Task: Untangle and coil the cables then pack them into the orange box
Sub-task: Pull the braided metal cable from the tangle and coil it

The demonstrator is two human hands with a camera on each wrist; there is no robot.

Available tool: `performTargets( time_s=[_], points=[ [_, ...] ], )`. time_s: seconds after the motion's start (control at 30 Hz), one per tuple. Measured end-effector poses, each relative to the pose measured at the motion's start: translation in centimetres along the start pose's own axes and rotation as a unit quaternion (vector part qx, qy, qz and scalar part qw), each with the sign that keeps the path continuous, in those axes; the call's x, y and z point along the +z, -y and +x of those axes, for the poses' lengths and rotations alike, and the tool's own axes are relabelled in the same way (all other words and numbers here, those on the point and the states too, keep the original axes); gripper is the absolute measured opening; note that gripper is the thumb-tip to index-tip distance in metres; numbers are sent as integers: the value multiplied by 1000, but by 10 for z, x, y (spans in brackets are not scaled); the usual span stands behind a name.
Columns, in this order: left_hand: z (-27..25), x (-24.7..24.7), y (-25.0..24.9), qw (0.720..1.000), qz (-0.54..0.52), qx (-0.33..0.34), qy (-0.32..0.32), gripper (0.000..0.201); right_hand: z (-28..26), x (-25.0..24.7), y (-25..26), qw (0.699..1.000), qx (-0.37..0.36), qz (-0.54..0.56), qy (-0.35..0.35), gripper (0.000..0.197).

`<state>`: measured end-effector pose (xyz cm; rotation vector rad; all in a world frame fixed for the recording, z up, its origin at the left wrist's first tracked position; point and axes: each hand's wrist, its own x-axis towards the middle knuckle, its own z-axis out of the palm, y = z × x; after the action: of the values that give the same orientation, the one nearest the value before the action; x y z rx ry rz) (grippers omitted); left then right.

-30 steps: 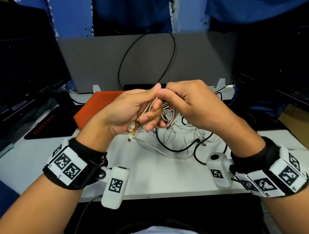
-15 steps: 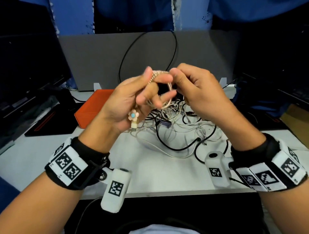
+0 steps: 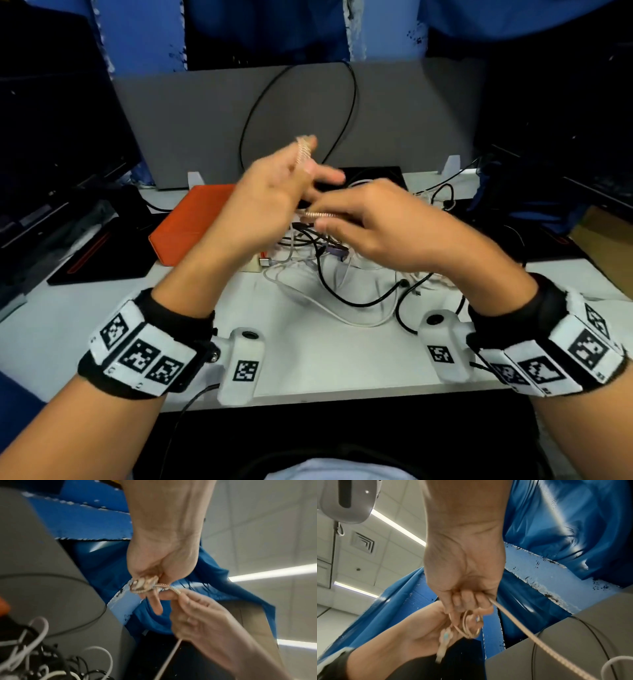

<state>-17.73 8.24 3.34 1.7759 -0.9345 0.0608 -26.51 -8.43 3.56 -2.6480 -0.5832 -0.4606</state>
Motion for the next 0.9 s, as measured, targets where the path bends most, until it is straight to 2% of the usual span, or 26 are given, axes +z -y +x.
performTargets(
  time_s=[0.07, 0.1, 0.2, 0.23, 0.3, 0.4, 0.5, 0.63, 0.7, 0.77, 0.83, 0.9],
  points=[
    [-5, 3, -4, 994, 72, -9, 86, 34, -2, -7, -2, 997, 18, 38, -69, 14],
    [-6, 3, -6, 992, 48, -23, 114, 38, -3, -10, -4, 992, 29, 58, -106, 17],
    [-9, -4, -10, 973, -161, -83, 143, 44, -2, -12, -8, 974, 62, 93, -196, 30],
    [-8, -8, -10, 966, -190, -82, 155, 46, -1, -11, -9, 972, 66, 105, -199, 28],
    [-6, -14, -6, 960, -185, -62, 201, 50, 0, -6, -10, 975, 69, 117, -175, 21],
    [-8, -19, -5, 950, -185, -59, 243, 39, 1, -2, -9, 981, 67, 97, -153, 26],
    [-13, -9, -9, 928, -272, -81, 241, 30, 2, -2, -9, 979, 73, 96, -166, 38],
    [-18, 6, -17, 901, -337, -115, 246, 41, 1, -1, -6, 979, 57, 106, -165, 45],
    [-19, 10, -20, 894, -360, -106, 243, 42, 1, 0, -3, 976, 52, 131, -166, 48],
    [-18, 13, -23, 880, -414, -92, 213, 41, 3, 0, -5, 967, 63, 156, -189, 50],
    [-15, 11, -24, 852, -487, -75, 177, 45, 4, -1, -11, 963, 74, 154, -209, 44],
    [-11, 6, -24, 827, -543, -53, 136, 49, 4, 0, -17, 967, 78, 140, -198, 31]
  ],
)
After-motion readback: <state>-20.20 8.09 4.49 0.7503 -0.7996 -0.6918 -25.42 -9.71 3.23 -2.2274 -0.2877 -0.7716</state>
